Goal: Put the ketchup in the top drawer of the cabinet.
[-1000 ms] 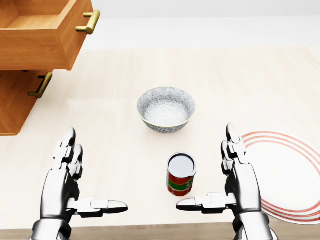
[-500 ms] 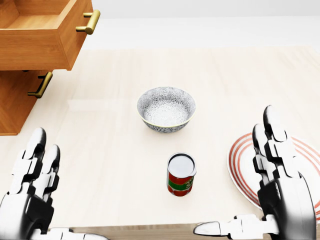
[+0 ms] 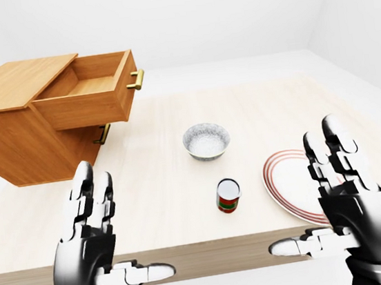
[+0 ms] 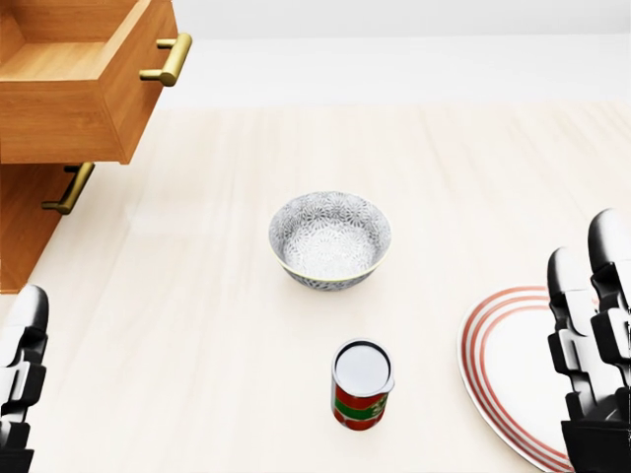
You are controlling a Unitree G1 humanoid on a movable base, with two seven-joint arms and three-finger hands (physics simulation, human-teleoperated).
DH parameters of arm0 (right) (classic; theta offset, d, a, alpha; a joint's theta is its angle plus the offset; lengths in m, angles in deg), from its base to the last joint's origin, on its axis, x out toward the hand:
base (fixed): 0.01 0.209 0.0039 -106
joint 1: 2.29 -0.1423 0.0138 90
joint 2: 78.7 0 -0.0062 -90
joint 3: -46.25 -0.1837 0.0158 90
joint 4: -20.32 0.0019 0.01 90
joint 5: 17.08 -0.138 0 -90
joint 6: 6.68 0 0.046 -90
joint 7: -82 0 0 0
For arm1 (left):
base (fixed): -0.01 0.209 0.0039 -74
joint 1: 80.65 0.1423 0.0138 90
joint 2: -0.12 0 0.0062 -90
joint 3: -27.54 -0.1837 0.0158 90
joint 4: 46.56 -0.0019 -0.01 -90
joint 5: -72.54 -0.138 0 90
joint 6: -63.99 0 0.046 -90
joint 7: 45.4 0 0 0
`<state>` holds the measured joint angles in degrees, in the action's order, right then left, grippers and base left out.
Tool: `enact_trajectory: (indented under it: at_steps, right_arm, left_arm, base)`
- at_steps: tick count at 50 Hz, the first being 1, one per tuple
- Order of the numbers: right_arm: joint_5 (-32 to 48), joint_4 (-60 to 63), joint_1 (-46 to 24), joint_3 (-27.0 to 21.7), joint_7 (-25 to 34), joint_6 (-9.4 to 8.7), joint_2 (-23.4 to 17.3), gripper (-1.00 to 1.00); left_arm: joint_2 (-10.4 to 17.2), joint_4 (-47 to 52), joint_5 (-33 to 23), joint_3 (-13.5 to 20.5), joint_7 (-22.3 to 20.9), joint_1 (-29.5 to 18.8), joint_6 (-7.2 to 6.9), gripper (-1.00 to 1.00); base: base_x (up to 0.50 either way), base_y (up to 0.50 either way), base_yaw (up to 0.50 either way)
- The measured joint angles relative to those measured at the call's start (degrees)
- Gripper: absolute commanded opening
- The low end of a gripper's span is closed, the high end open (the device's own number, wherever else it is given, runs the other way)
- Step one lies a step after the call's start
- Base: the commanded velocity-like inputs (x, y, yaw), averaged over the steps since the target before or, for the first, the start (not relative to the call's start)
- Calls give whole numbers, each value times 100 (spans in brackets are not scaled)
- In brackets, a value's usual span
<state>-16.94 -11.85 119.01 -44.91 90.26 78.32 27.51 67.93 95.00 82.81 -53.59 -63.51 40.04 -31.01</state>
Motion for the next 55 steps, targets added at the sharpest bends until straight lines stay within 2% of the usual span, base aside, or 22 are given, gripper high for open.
enact_trajectory:
  at_steps: [12,36,42,55]
  right_arm:
    - [-127,152,19,-172,258,0,137,100]
    - [-46,210,-47,-381,601,0,391,100]
    - [-3,213,-89,-434,608,0,432,100]
    - [171,215,-81,-460,636,0,481,100]
  left_arm:
    - [-243,279,126,206,-327,136,0,100]
    - [-391,408,190,378,-510,116,0,100]
    - [-400,407,184,377,-522,118,0,100]
    - [-376,373,174,323,-494,127,0,100]
  base:
    - [50,0,0]
    - [49,0,0]
    - [0,0,0]
    - [0,50,0]
